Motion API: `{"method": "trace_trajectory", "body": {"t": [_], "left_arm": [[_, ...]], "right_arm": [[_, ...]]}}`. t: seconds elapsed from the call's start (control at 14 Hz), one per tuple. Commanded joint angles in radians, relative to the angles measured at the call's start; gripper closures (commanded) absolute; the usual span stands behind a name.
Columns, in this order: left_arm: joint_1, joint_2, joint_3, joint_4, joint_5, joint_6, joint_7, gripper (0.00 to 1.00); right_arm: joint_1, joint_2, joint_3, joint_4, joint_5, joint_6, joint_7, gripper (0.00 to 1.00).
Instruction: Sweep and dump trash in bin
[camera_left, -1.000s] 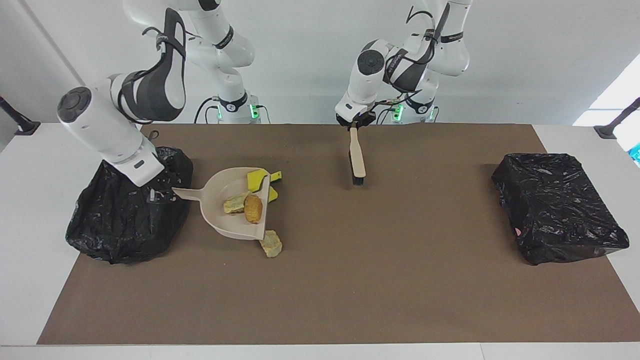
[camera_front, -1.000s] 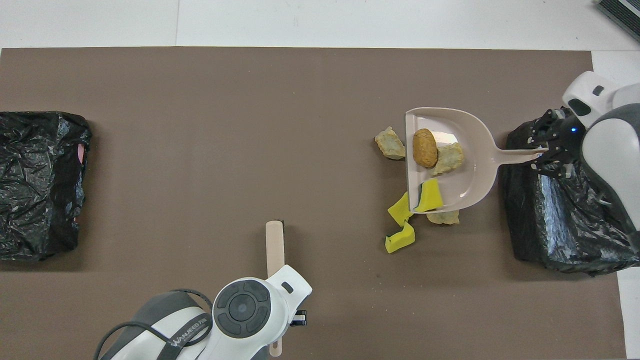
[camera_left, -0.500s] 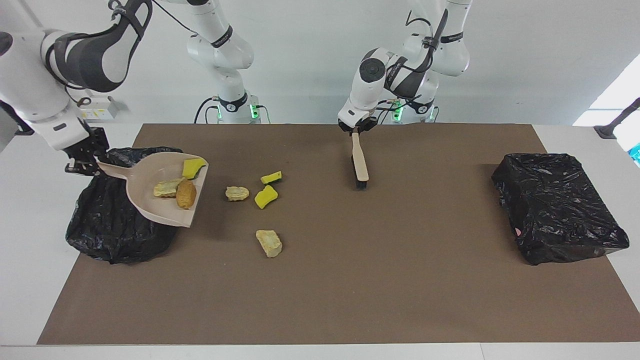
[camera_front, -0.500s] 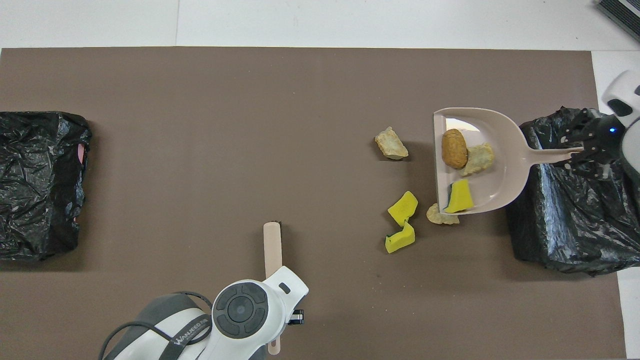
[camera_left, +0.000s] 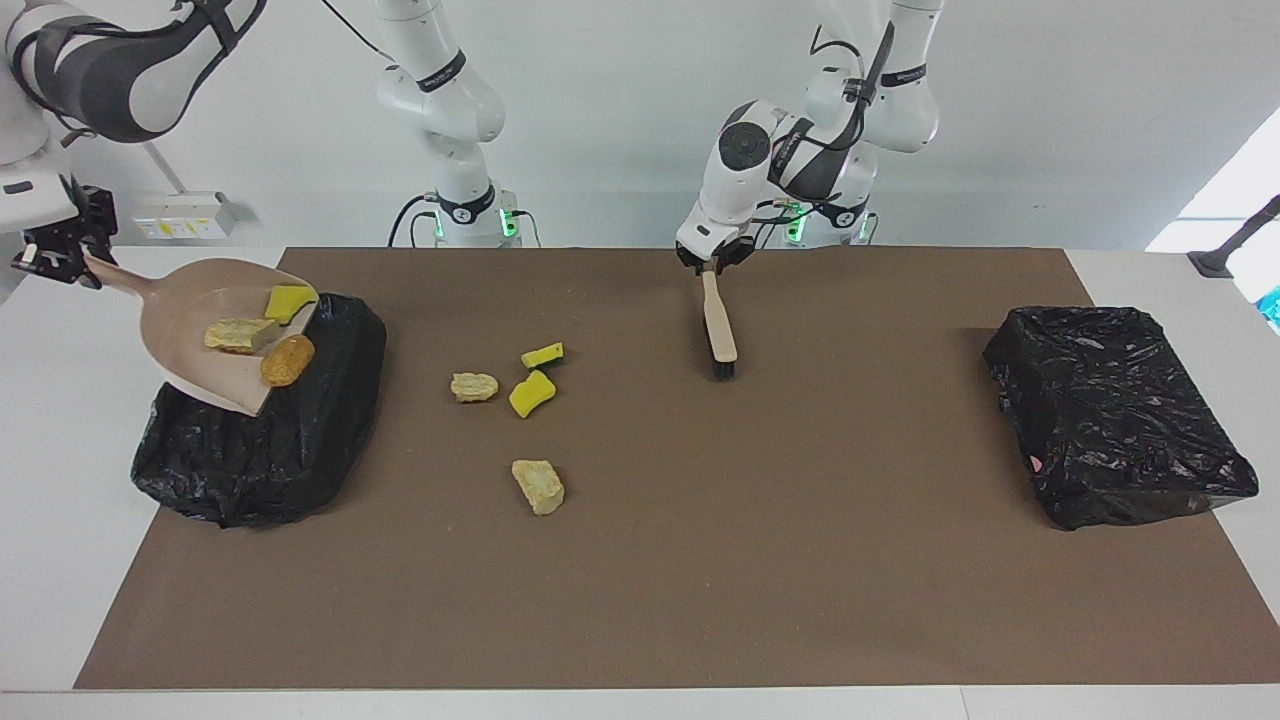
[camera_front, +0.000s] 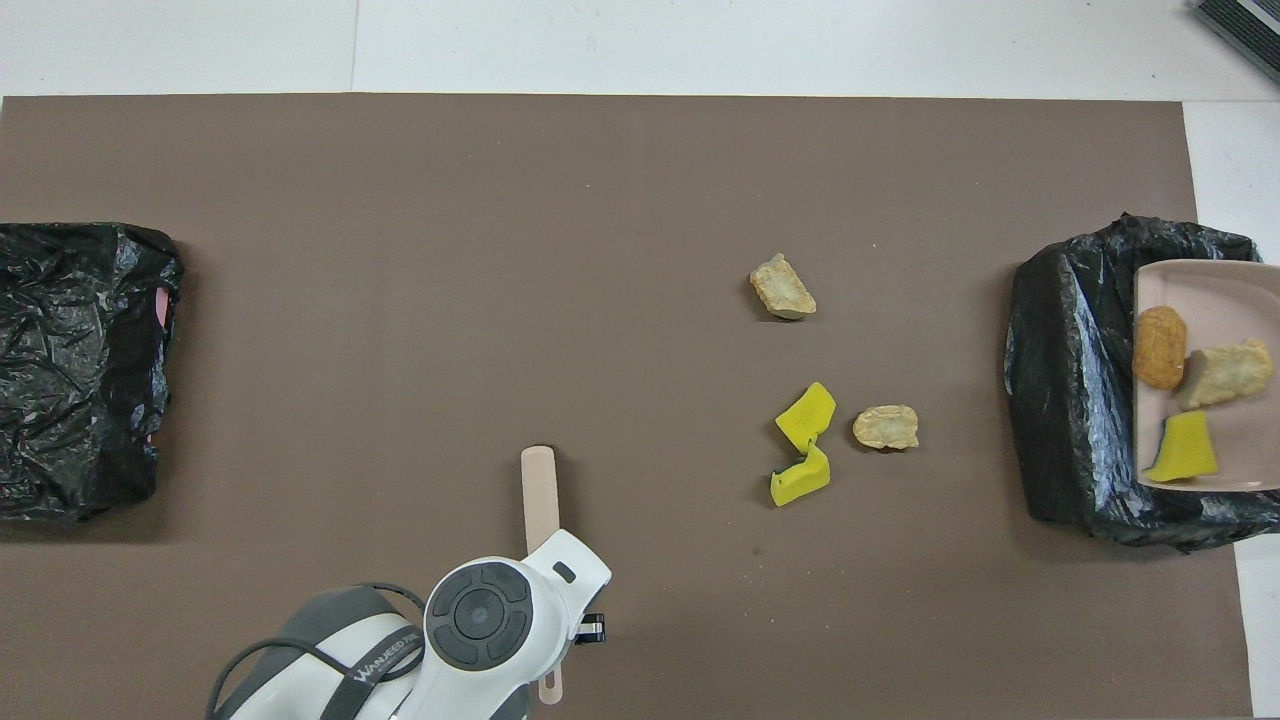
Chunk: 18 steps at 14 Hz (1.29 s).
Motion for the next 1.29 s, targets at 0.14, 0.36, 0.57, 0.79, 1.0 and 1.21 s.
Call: {"method": "trace_trajectory", "body": {"t": [0.14, 0.36, 0.57, 0.79, 1.0, 1.21], "left_arm": [[-0.005, 0.007, 0.015, 0.008, -0.009, 0.002, -0.007, 0.00], [0.074, 0.012, 0.018, 0.057, -0.001, -0.011, 0.016, 0.00], [0.215, 0.012, 0.020, 0.144, 0.007, -0.038, 0.073, 0.00], [0.340, -0.003, 0.023, 0.227, 0.022, -0.141, 0.185, 0.00], [0.418, 0.000, 0.023, 0.309, 0.117, -0.254, 0.272, 0.00], [0.498, -0.005, 0.026, 0.350, 0.163, -0.311, 0.387, 0.00]], "right_arm": [[0.022, -0.074, 0.025, -0.123, -0.193, 0.052, 0.112, 1.00], [0.066, -0.078, 0.027, -0.126, -0.289, 0.017, 0.184, 1.00], [0.132, -0.075, 0.028, -0.124, -0.433, 0.007, 0.267, 1.00], [0.152, -0.072, 0.030, -0.117, -0.486, -0.011, 0.321, 1.00], [0.175, -0.065, 0.030, -0.071, -0.488, -0.017, 0.316, 1.00], [0.175, -0.071, 0.028, -0.019, -0.367, -0.077, 0.307, 1.00]]}}
